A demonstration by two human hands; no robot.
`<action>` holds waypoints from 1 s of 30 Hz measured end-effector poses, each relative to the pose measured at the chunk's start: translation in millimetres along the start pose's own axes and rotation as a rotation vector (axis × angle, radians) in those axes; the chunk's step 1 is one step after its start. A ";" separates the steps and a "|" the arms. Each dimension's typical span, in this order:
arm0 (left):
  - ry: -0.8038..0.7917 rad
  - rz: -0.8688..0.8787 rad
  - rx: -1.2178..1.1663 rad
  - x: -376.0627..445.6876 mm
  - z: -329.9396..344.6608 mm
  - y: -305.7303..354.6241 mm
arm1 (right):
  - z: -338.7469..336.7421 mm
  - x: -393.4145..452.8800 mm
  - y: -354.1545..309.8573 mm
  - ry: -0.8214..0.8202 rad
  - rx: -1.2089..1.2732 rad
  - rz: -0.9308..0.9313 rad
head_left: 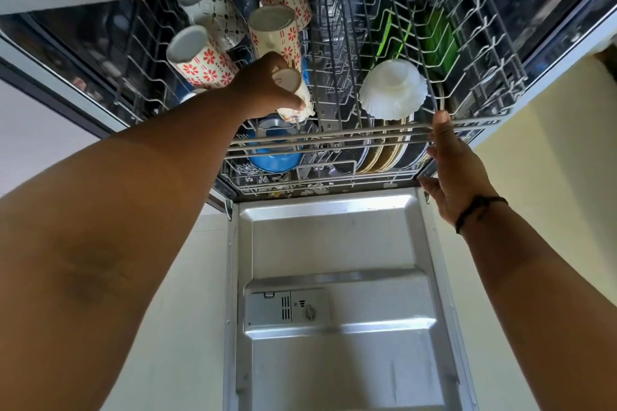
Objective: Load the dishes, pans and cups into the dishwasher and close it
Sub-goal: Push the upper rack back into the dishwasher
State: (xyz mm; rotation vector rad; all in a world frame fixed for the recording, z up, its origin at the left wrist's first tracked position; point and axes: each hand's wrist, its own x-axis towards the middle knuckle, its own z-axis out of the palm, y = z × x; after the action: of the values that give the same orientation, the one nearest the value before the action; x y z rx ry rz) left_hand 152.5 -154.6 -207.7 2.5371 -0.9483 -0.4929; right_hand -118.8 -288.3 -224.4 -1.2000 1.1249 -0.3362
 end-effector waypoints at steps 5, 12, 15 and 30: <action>-0.003 0.016 0.115 -4.2 5.4 -12.9 | 1.1 -0.6 0.7 0.003 0.035 0.021; 0.185 -0.083 0.222 -64.2 -13.8 -0.7 | 3.7 -0.5 -5.6 0.063 0.212 0.052; 0.532 -0.129 0.263 -129.6 -5.2 -12.6 | 6.9 -4.9 -15.8 0.072 0.299 0.074; 0.438 -0.327 0.182 -136.3 30.7 -73.0 | 14.6 31.3 -39.0 0.117 0.075 0.109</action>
State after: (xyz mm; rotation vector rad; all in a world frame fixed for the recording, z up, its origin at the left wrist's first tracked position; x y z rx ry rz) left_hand 81.6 -18.2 -242.8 2.8083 -0.4383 0.0745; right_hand -79.5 -318.1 -207.7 -1.0599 1.2632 -0.3652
